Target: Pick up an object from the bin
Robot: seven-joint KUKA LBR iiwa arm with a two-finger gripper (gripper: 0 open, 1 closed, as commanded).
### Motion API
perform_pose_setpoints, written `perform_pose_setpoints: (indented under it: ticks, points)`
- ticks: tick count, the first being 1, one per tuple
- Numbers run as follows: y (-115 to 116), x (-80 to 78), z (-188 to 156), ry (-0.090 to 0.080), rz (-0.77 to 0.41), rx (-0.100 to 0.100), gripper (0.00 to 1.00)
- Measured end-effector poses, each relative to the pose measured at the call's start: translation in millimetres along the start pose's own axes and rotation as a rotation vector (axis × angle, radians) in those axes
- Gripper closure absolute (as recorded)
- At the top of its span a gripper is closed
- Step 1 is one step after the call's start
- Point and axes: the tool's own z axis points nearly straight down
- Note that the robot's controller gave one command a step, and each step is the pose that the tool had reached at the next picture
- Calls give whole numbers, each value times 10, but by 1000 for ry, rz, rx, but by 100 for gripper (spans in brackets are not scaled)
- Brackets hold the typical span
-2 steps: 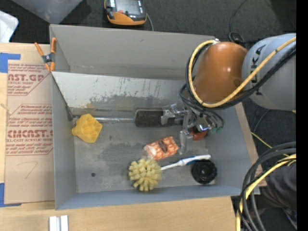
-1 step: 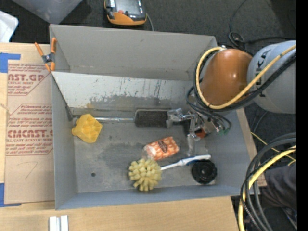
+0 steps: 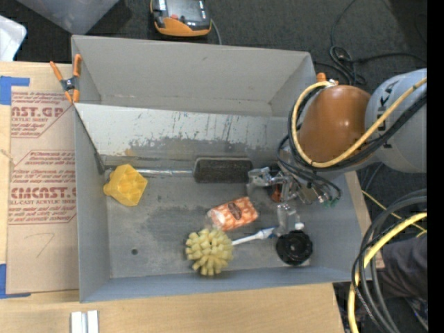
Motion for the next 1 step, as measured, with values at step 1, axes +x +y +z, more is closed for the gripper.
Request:
perform_pose_setpoints:
  ticks: [1]
  points:
    - [-267,48,437,-7,-114,2,0]
